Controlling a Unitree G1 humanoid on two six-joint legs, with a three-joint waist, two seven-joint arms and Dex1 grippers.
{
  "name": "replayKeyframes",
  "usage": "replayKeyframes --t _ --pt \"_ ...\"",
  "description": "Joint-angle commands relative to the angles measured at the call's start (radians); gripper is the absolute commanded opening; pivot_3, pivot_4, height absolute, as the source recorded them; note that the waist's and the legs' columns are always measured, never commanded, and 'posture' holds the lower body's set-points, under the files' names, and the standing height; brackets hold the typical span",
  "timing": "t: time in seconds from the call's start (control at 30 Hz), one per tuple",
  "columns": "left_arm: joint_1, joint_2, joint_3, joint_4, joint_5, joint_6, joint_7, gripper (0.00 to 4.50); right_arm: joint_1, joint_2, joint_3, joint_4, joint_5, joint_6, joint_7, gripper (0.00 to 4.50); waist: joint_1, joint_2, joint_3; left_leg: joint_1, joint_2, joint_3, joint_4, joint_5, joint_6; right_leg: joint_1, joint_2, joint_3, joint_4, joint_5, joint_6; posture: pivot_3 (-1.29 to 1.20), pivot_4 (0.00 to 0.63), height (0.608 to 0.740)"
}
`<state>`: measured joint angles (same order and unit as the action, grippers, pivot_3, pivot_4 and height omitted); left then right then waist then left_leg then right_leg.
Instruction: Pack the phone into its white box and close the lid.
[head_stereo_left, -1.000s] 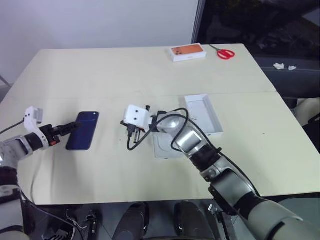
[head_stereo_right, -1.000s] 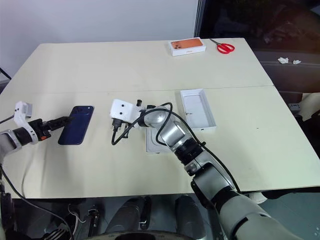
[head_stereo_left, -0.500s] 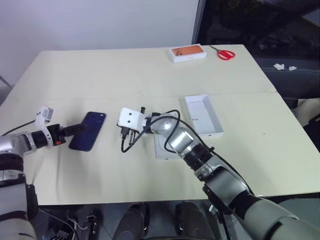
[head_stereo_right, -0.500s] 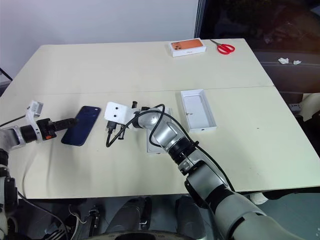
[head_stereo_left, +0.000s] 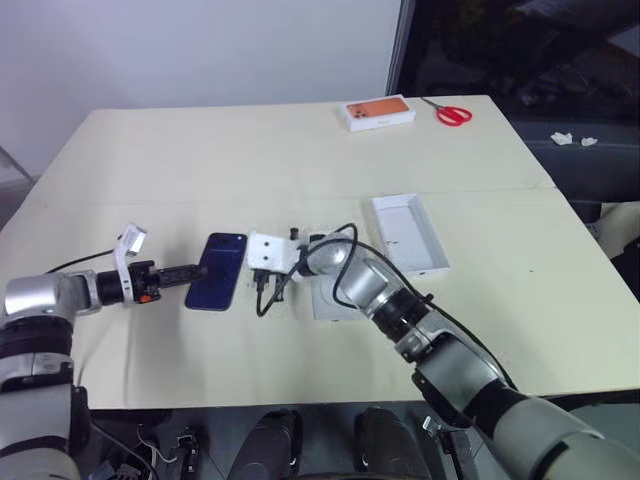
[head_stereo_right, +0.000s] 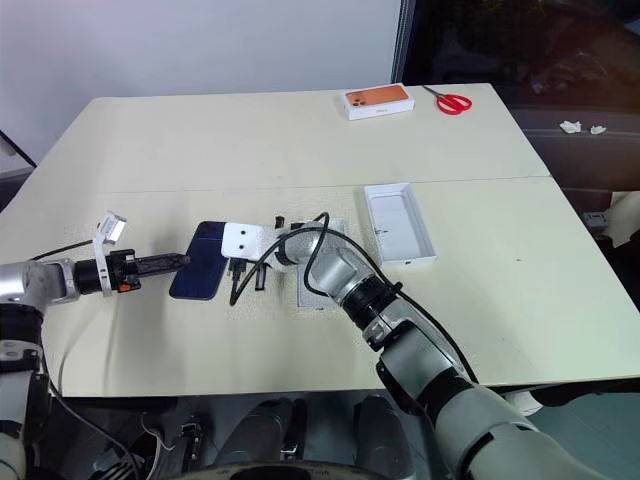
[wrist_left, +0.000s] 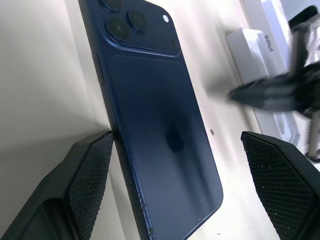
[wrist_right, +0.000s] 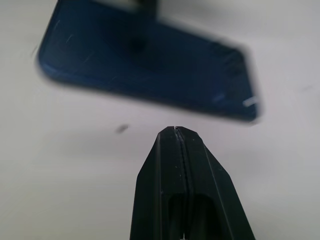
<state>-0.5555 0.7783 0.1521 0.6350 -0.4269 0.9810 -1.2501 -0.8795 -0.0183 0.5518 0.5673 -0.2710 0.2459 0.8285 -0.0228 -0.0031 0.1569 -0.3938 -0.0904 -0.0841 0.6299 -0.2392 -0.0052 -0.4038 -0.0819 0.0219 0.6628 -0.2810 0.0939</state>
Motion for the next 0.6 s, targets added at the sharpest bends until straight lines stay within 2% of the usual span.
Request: replayKeyframes --t 0.03,0.27,0.6 --pt "0.041 -0.061 -0.075 0.020 0.011 0.060 0.018 4.28 -0.022 0.021 0.006 -0.005 -0.001 0.030 0.020 0.00 0.004 0.000 0.000 0.000 0.000 0.000 0.000 0.000 0.000 0.000 0.000 0.000 0.000 0.000 0.000 0.00 0.150 0.740" --pt "0.044 -0.130 -0.080 -0.048 -0.017 0.110 0.057 4.28 -0.053 0.049 0.003 0.066 -0.014 0.026 -0.011 0.00 0.013 0.005 -0.004 0.001 -0.001 0.000 0.000 0.000 0.000 0.002 -0.001 0.000 -0.001 0.000 0.000 0.00 0.150 0.740" --pt "0.063 -0.210 -0.049 -0.136 -0.086 0.208 0.115 4.28 -0.055 0.034 -0.003 0.081 -0.031 -0.008 -0.019 0.00 0.014 0.008 -0.006 0.003 -0.002 -0.002 0.000 -0.001 0.001 0.006 -0.002 -0.001 -0.003 0.000 0.000 0.00 0.150 0.740"
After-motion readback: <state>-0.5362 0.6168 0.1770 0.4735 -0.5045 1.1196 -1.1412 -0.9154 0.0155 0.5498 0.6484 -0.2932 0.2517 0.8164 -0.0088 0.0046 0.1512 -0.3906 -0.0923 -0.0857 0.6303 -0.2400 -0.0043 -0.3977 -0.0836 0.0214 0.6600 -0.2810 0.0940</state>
